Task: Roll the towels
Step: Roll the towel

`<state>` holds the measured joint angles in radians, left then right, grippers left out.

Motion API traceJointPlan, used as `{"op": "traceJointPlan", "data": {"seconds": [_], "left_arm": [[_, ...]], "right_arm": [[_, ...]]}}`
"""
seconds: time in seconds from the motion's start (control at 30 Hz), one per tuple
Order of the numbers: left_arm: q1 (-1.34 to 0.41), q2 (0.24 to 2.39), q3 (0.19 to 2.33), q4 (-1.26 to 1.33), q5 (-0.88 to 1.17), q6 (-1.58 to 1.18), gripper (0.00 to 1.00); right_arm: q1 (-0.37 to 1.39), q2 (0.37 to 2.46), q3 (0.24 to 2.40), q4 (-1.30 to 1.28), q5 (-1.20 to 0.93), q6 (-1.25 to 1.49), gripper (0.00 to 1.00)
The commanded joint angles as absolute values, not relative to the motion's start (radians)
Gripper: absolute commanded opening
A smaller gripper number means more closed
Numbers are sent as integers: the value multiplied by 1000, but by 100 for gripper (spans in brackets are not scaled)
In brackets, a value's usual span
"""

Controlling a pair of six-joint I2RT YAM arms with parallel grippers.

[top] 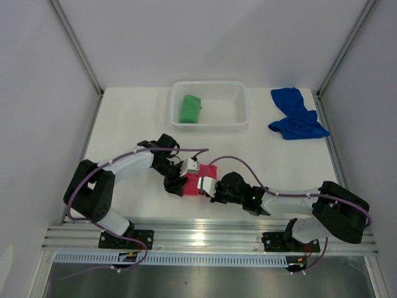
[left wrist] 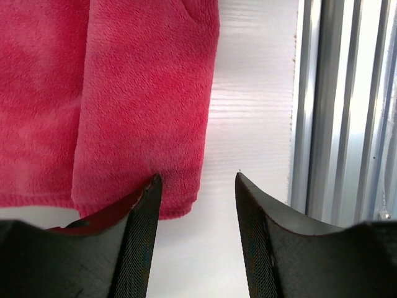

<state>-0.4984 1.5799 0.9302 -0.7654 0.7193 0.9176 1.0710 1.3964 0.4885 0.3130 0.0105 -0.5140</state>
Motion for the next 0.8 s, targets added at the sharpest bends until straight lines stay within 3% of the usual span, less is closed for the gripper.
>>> {"op": "traceJointPlan", "data": {"seconds": [0.0, 0.23, 0.53, 0.77], "left_arm": [[-488, 1482, 890, -811, 746, 937, 54], [-488, 1368, 835, -796, 710, 902, 54], [-509, 1278, 816, -821, 695, 930, 53], [-629, 1224, 707, -551, 566, 904, 56]], "right_arm": [[1048, 1333, 523, 213, -130, -379, 0], [1017, 1327, 534, 153, -348, -226, 0], [827, 1335, 528, 213, -695, -5, 0], [750, 1383, 511, 316, -794, 90, 0]]}}
